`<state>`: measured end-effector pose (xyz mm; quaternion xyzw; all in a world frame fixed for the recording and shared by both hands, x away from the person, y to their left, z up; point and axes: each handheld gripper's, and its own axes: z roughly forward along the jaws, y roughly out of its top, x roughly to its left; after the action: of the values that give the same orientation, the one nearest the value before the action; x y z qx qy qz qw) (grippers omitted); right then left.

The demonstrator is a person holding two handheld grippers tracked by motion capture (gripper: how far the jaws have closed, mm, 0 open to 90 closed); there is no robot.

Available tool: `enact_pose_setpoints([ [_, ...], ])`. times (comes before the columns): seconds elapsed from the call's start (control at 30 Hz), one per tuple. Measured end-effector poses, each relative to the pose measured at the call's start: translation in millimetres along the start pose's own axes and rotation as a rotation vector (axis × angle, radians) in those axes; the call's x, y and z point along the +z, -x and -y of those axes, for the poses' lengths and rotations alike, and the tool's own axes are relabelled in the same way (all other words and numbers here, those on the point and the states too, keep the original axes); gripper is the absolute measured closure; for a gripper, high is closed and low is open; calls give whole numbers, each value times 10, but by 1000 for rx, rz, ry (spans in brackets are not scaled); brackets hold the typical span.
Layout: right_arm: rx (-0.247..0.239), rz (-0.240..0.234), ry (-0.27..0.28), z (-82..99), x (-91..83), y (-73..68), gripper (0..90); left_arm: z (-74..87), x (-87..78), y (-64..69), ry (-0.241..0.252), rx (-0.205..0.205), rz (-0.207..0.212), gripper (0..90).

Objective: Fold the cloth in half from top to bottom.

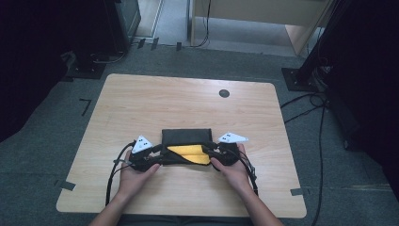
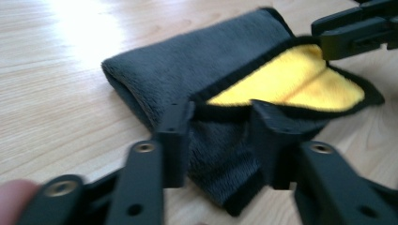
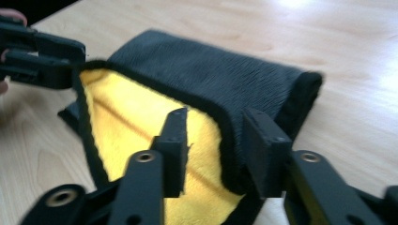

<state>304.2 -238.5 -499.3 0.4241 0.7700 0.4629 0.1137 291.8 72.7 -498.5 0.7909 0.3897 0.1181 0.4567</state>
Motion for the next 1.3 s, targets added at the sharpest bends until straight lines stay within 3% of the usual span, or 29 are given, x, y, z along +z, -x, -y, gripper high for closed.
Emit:
enact_pose_setpoints([
  [0.07,-44,-7,-7,16,-16,-21,803,10,-24,23,-13,27,22,745],
  [0.13,-62,-30,-9,22,-74,-30,821,30,-64,28,-16,49,41,769],
  [0.3,-139,-77,-54,105,-243,-22,778,96,-218,-34,10,77,102,678],
  [0.4,-169,-87,-84,166,-340,3,738,89,-295,-111,59,39,123,600],
  [0.47,-141,-81,-78,175,-389,50,725,73,-329,-169,91,-11,120,577],
  [0.53,-112,-68,-62,161,-417,87,715,74,-322,-174,85,-18,105,565],
  [0.67,-13,-6,-29,132,-395,108,679,93,-232,-110,32,6,50,559],
  [0.73,50,41,-19,121,-337,122,663,101,-189,-66,16,21,46,559],
  [0.87,144,72,-20,109,-224,138,642,115,-162,25,-3,92,46,559],
  [0.93,166,73,-29,113,-170,131,625,129,-167,45,-6,118,64,558],
  [1.1,214,98,-37,124,-108,124,601,121,-192,53,19,114,82,553],
  [1.2,219,110,-57,138,-81,127,608,149,-149,100,-31,169,39,586],
  [1.23,219,108,-58,145,-73,129,648,163,-136,114,-50,197,19,614],
  [1.3,215,102,-68,145,-75,115,720,194,-115,127,-77,236,19,681],
])
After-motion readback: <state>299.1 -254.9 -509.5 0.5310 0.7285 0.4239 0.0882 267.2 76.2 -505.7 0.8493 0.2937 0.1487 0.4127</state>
